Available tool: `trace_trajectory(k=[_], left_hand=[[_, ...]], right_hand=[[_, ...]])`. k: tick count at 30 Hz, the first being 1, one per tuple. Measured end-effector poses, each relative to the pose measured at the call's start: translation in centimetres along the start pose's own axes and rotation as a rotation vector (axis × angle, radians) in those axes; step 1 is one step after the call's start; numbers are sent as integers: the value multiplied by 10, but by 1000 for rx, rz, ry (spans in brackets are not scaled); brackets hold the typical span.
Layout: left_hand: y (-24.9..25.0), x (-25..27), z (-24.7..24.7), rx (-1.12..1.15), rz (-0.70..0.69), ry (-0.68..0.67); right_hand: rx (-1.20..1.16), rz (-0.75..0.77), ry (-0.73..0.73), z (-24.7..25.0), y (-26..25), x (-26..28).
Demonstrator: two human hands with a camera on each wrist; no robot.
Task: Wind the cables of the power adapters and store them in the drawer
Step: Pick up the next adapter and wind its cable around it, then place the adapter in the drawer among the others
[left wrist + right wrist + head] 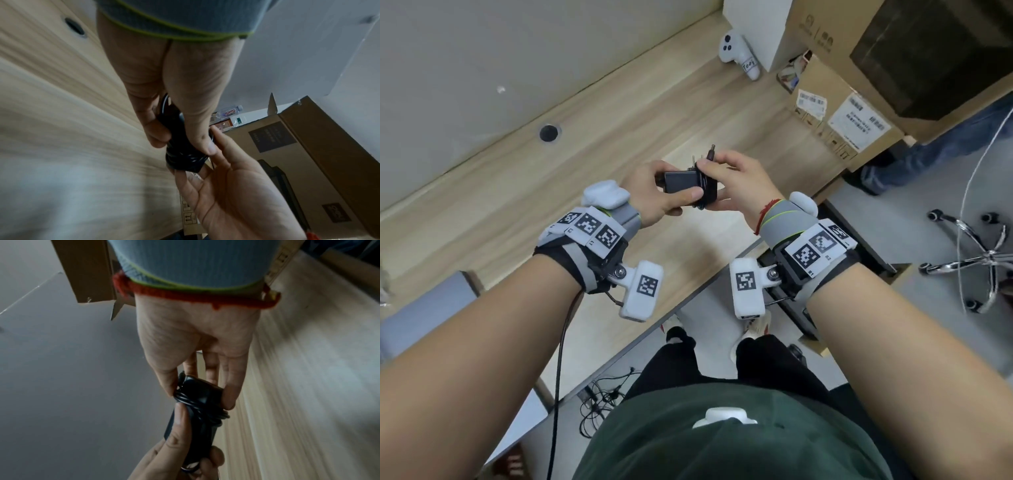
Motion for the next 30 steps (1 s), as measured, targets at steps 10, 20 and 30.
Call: trace_trajectory(k=[10, 20, 30], left_hand=[[4, 3, -112, -379, -28, -25], [-33, -6, -284, -230, -6, -157], [-104, -32, -369, -357, 90, -253]], right_hand=[[113, 32, 90, 107, 45, 13], [114, -35, 118, 249, 159, 22], [-65, -383, 0, 286, 269, -3]])
Point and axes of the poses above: each hand's wrist, its own x-axis away from the middle knuckle, its own z-axis out of the back of the hand, y = z × x, the point moved 6 cm from there along -x, towards the middle knuckle, and after that the axes turned 1 degree about y, right-handed, at the moved point
